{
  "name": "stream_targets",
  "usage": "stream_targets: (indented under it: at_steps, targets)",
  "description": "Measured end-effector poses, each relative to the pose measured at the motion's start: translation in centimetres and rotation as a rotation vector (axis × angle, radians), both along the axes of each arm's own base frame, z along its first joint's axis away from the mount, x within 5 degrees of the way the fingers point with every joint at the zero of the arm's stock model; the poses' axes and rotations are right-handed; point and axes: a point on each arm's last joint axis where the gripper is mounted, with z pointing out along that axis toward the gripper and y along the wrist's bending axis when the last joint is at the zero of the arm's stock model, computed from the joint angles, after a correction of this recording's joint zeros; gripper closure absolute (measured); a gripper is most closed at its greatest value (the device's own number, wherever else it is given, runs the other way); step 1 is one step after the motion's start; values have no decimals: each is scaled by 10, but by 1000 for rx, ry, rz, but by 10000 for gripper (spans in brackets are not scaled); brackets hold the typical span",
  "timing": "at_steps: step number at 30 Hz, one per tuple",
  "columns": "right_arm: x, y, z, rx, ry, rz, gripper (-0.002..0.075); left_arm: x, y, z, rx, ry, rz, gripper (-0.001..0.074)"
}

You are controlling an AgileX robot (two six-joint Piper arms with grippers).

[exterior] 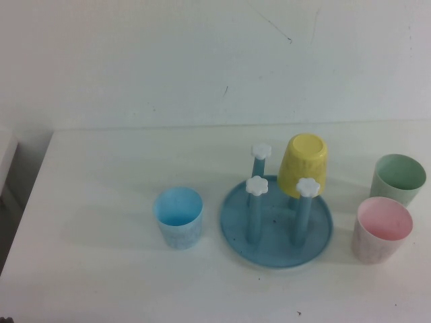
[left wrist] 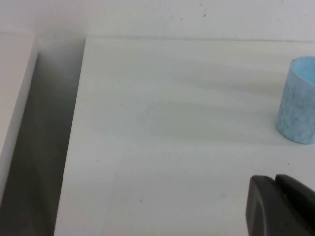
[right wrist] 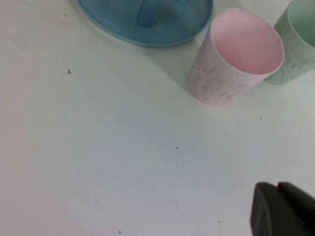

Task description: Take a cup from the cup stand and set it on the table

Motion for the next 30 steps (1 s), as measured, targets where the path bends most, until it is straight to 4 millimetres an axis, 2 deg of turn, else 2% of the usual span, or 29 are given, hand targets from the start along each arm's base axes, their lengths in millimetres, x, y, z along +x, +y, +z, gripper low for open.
stream_targets:
  at_steps: [23,30]
  targets:
    - [0,0,0,0,0,0,729,0,0,0,48,-8,-14,736]
    - [1,-4,-8,-18,-28,-28,729,0,0,0,48,-8,-14,737]
